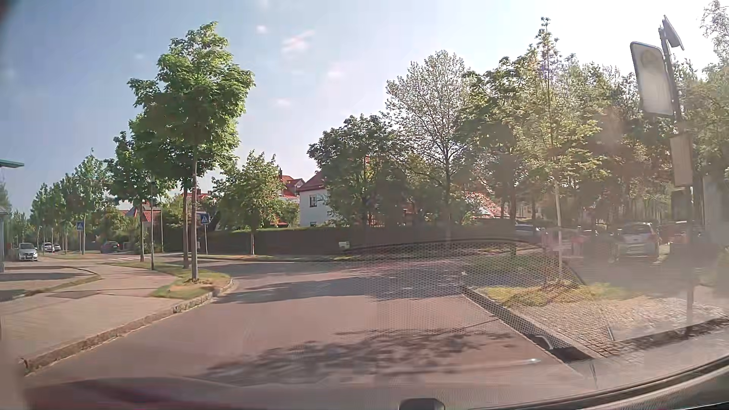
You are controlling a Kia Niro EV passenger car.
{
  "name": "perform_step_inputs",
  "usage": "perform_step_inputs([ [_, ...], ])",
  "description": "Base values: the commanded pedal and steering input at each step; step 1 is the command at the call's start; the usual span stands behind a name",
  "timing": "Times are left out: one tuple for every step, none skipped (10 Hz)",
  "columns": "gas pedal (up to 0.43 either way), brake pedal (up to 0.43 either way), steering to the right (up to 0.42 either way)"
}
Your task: Follow the waypoints while adhering to traffic rules and regulations
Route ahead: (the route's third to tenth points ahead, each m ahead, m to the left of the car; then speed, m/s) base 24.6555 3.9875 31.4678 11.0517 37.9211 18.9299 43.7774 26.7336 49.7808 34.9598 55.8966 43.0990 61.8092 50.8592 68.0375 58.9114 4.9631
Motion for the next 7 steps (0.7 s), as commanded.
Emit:
perform_step_inputs([
  [0.0,0.0,-0.003],
  [0.0,0.0,-0.005],
  [0.0,0.0,-0.007],
  [0.0,0.0,-0.008],
  [0.0,0.0,-0.008],
  [0.0,0.0,-0.009],
  [0.0,0.0,-0.009],
])
